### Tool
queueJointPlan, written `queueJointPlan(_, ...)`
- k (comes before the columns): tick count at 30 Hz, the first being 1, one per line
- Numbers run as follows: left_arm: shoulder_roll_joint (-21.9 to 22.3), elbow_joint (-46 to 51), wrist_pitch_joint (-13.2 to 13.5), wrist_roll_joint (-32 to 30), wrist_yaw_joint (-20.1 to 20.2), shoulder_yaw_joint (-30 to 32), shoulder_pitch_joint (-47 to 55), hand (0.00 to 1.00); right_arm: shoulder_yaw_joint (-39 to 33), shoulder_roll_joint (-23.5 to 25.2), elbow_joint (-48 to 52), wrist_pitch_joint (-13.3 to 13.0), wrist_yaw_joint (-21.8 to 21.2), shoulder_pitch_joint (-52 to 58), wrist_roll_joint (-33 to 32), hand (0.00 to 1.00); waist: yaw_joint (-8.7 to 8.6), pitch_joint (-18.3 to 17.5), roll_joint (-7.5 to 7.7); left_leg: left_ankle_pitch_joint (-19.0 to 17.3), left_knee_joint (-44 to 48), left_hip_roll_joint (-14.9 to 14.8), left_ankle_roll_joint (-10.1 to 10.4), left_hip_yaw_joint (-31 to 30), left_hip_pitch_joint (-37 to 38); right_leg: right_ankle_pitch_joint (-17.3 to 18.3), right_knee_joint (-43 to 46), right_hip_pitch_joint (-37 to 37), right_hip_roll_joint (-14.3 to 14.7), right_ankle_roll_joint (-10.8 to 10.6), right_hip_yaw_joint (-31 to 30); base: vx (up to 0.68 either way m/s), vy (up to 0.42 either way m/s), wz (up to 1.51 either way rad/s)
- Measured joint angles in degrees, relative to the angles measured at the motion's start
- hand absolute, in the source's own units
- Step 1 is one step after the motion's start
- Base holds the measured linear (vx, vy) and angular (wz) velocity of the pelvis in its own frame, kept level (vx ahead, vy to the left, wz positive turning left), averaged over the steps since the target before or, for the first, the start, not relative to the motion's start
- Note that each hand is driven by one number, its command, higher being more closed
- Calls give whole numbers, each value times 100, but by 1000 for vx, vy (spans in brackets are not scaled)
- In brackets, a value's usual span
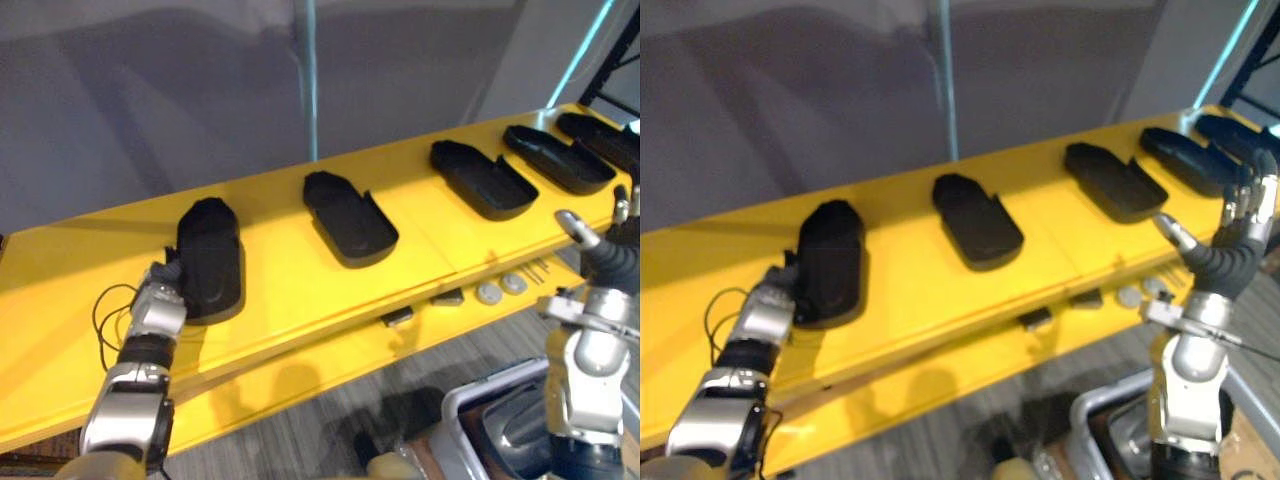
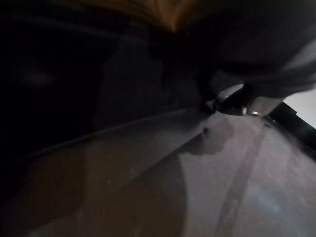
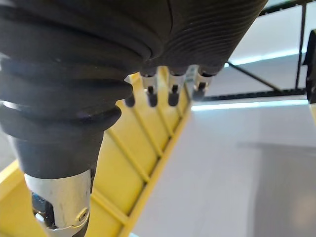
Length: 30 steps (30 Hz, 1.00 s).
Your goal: Walk over and take plastic housings, then place them on the shelf
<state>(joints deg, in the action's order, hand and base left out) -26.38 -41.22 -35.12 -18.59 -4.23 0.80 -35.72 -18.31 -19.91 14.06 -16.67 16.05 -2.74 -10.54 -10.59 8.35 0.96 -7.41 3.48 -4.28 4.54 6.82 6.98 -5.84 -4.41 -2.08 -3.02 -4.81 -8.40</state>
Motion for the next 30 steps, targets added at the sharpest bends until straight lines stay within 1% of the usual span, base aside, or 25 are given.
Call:
queueJointPlan(2,0,-52,-8,26,-35,4,-43,0,1,0,1,86,5,-20,1,0,-1,2,3,8,-7,-2,4,1,-1,0,0,0,2,0,9,0,0,0)
queueJointPlan(5,1,-95,-8,98,-219,3,-41,0,1,0,1,175,7,-30,1,0,-15,3,5,10,-7,-5,7,3,-2,0,0,1,5,0,9,0,0,0)
queueJointPlan(8,0,-126,3,354,-526,14,-41,0,1,0,1,178,8,-30,1,0,-29,4,7,10,-8,-4,7,5,-2,0,-1,3,4,0,8,0,0,0)
queueJointPlan(10,0,-145,17,659,-833,22,-41,0,1,0,1,178,9,-29,2,0,-37,5,8,10,-8,-4,7,6,-3,0,-1,3,5,0,8,0,0,0)
queueJointPlan(11,0,-148,21,724,-903,25,-41,0,1,0,1,178,9,-28,2,0,-39,5,8,10,-8,-4,7,6,-2,0,-1,3,5,0,8,0,0,0)
queueJointPlan(13,3,-172,132,820,-1153,30,-21,0,0,0,1,178,8,-20,1,0,-52,7,12,10,-10,-4,7,6,-3,0,-1,3,5,0,8,0,0,0)
queueJointPlan(14,3,-172,162,927,-1229,35,-16,0,0,0,1,178,8,-14,1,0,-54,8,14,10,-11,-4,7,6,-3,0,-1,4,5,0,8,0,0,0)
queueJointPlan(16,4,-185,301,1223,-1543,67,-4,0,1,1,1,178,5,19,1,0,-55,9,14,15,-23,-4,7,5,-1,0,-1,4,5,0,8,0,0,0)
queueJointPlan(17,9,-214,484,1470,-1757,74,9,0,1,2,1,178,5,39,1,0,-56,9,14,47,-82,1,7,4,11,0,0,12,2,0,13,0,0,0)
queueJointPlan(18,16,-214,555,1575,-1850,75,17,0,2,2,1,177,5,42,1,0,-56,9,16,58,-104,3,7,0,13,0,0,16,0,1,18,6,0,3)
queueJointPlan(21,181,-173,938,1831,-2403,148,101,0,13,9,3,169,2,115,1,0,-38,11,19,62,-116,-1,8,-10,13,0,-1,15,3,1,32,2,-1,1)
queueJointPlan(23,261,-138,1135,1890,-2670,234,167,0,54,35,3,165,1,187,2,0,-32,11,19,63,-120,-1,8,-12,13,0,-1,15,3,1,35,0,0,0)
queueJointPlan(24,280,-88,1323,2055,-2937,305,241,0,129,51,3,145,2,256,2,0,-42,13,22,63,-122,-1,8,-12,13,0,-1,15,2,1,35,0,0,0)
queueJointPlan(26,284,-37,1525,2178,-3160,320,286,0,157,59,3,143,1,319,1,0,-38,16,27,65,-122,-1,8,-13,13,0,-1,15,1,1,36,0,0,0)
queueJointPlan(27,294,24,1743,2334,-3288,363,339,0,157,69,3,124,4,350,0,0,-33,16,28,66,-123,0,7,-14,13,0,-1,13,0,1,37,0,0,0)
queueJointPlan(28,325,107,1988,2364,-3428,459,405,0,157,74,3,83,5,391,-8,0,-24,16,28,66,-123,0,7,-16,12,0,-1,13,0,1,38,0,0,0)
queueJointPlan(29,342,149,2140,2421,-3513,521,437,0,159,78,3,49,4,413,-24,0,-20,16,28,67,-123,-1,8,-17,12,0,-1,13,0,1,39,0,0,0)
queueJointPlan(30,347,190,2439,2513,-3661,584,450,0,158,78,3,4,7,456,-103,0,5,17,29,70,-124,-1,11,-20,12,0,-1,13,1,1,42,0,0,0)
